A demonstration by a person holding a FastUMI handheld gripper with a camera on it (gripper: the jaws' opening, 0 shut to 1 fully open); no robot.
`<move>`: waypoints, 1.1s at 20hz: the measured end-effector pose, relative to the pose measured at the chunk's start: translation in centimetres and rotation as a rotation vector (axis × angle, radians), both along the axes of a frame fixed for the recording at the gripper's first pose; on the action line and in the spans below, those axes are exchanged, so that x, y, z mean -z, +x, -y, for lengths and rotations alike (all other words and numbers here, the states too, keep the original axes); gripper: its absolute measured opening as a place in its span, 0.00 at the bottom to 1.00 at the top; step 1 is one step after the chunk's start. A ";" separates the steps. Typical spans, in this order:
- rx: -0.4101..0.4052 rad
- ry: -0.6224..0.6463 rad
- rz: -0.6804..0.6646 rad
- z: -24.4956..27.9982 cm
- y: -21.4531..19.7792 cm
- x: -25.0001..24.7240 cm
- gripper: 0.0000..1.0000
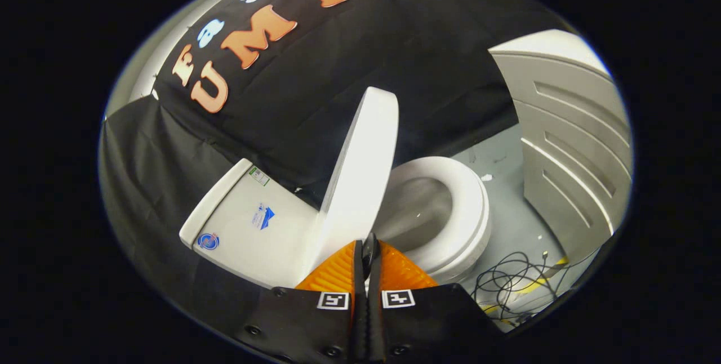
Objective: Open the toilet lid.
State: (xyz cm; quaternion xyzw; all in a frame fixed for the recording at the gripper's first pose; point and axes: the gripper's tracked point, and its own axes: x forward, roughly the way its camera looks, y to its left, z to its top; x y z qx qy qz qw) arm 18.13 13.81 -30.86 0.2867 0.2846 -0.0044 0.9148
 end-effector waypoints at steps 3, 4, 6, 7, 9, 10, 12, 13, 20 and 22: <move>-0.004 -0.055 0.009 -0.9 0.4 -1.3 0.08; -0.006 -0.077 0.008 -1.0 0.5 -1.5 0.08; -0.014 -0.113 0.018 -1.6 0.6 -2.3 0.08; -0.020 -0.126 0.024 -2.0 0.7 -2.9 0.08; -0.031 -0.153 0.032 -2.8 0.9 -3.7 0.08; -0.040 -0.177 0.034 -3.2 1.0 -4.0 0.08; -0.055 -0.232 0.044 -4.0 1.2 -5.0 0.08; -0.060 -0.252 0.055 -4.5 1.3 -5.5 0.08; -0.077 -0.372 0.068 -7.2 2.0 -7.5 0.08; -0.093 -0.412 0.080 -8.3 2.4 -8.4 0.08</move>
